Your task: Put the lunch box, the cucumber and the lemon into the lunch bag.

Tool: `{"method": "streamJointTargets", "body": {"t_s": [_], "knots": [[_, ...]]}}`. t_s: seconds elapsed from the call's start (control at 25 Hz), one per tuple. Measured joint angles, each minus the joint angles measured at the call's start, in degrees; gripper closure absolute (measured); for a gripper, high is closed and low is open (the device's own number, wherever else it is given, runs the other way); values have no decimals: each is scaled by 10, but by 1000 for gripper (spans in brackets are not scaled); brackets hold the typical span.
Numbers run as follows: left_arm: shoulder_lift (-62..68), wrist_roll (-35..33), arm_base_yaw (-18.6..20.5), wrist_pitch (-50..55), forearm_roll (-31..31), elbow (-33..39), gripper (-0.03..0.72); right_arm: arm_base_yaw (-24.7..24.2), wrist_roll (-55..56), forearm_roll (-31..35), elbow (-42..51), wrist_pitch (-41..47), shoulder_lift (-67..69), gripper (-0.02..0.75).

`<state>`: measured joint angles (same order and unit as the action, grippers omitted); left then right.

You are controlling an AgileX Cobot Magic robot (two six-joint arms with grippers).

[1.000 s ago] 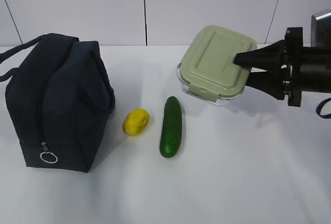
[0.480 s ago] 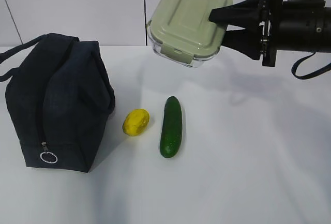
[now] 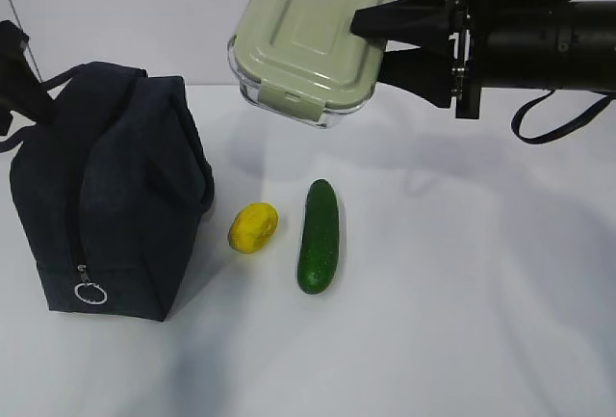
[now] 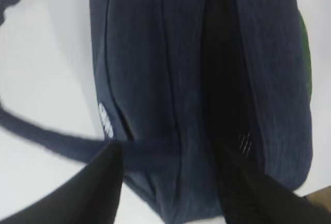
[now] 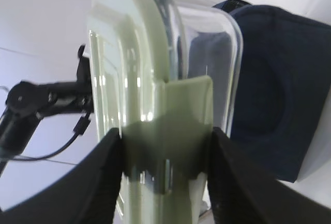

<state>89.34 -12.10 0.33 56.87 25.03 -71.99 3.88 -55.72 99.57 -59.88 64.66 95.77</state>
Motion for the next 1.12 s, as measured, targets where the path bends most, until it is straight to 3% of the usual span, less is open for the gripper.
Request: {"method": "streamJointTargets", "body": {"t_s": [0.36,0.52,0.68,0.88,1.12], "knots": [[128,-16,-2,6,9,-101,296,43,3,0,-1,-11,0,380],[162,-21,-2,30,12,-116,421,60,5,0,-1,-30,0,380],[165,-56,-2,60,50,-117,653,73,7,0,-1,-44,0,380],[165,-91,-2,91,132,-117,699,77,18,0,-1,-50,0,380],[136,-95,-4,97,142,-117,701,77,31,0,-1,-50,0,380]]}}
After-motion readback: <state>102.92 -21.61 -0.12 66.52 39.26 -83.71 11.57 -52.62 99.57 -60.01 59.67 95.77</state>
